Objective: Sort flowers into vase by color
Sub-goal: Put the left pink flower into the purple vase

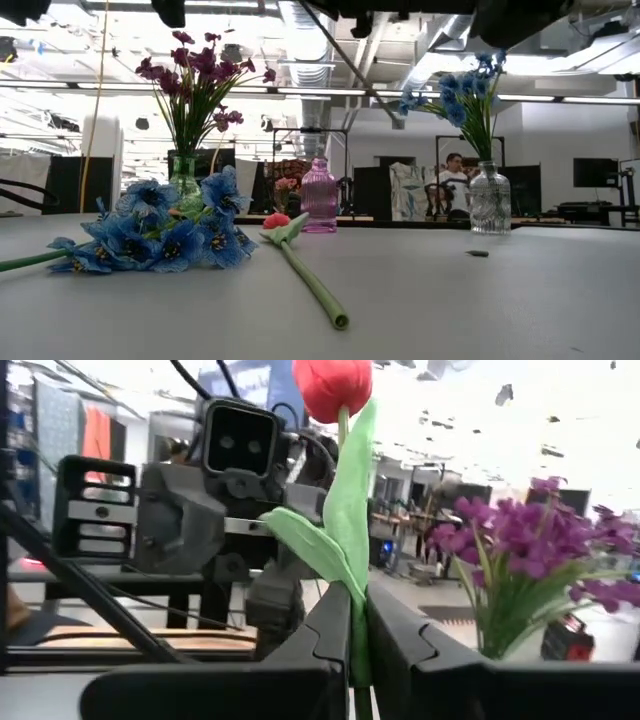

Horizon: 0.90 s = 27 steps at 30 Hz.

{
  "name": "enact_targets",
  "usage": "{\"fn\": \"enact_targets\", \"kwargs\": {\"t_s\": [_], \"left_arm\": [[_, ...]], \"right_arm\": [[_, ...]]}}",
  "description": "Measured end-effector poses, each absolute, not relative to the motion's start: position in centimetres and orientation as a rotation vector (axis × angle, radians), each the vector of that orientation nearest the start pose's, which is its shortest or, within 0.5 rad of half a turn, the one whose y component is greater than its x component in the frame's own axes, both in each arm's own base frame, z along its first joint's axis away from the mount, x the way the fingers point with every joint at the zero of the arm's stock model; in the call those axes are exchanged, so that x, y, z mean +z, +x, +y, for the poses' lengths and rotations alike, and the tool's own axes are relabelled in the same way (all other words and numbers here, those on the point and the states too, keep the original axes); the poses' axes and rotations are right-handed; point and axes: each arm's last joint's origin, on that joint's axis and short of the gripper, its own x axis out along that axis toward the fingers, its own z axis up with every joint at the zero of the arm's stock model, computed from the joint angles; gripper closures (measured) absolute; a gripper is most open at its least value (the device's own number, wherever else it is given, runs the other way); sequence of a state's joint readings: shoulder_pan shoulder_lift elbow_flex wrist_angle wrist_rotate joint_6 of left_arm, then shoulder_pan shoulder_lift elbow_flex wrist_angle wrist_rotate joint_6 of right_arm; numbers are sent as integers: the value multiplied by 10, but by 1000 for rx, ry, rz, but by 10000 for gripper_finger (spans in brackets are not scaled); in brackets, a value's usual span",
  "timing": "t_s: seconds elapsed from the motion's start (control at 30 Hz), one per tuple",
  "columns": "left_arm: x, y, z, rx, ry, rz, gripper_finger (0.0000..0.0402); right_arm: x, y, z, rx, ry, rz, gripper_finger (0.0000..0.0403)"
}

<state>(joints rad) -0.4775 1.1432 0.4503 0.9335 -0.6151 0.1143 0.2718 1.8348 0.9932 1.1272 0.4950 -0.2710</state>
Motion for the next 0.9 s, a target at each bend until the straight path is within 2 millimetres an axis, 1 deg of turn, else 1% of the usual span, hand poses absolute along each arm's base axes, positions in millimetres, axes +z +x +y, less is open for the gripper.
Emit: {"fn": "enact_targets", "kwargs": {"t_s": [0.1,0.3,0.4,0.67,0.77,0.9], "left_arm": [[252,215,-88,166,-23,-231,235],[246,227,-85,161,-28,-295,235],[246,231,-82,163,-39,-335,235],[249,249,-80,188,-8,-343,236],[251,254,-82,195,22,-343,253],[252,255,-82,200,38,-339,296]], "right_arm": [[239,377,92,-223,-158,-262,355],[241,377,93,-186,-157,-286,355],[241,377,93,-186,-157,-288,355],[241,377,93,-184,-157,-289,353],[241,377,93,-184,-157,-289,349],[241,377,93,-184,-157,-289,348]]}}
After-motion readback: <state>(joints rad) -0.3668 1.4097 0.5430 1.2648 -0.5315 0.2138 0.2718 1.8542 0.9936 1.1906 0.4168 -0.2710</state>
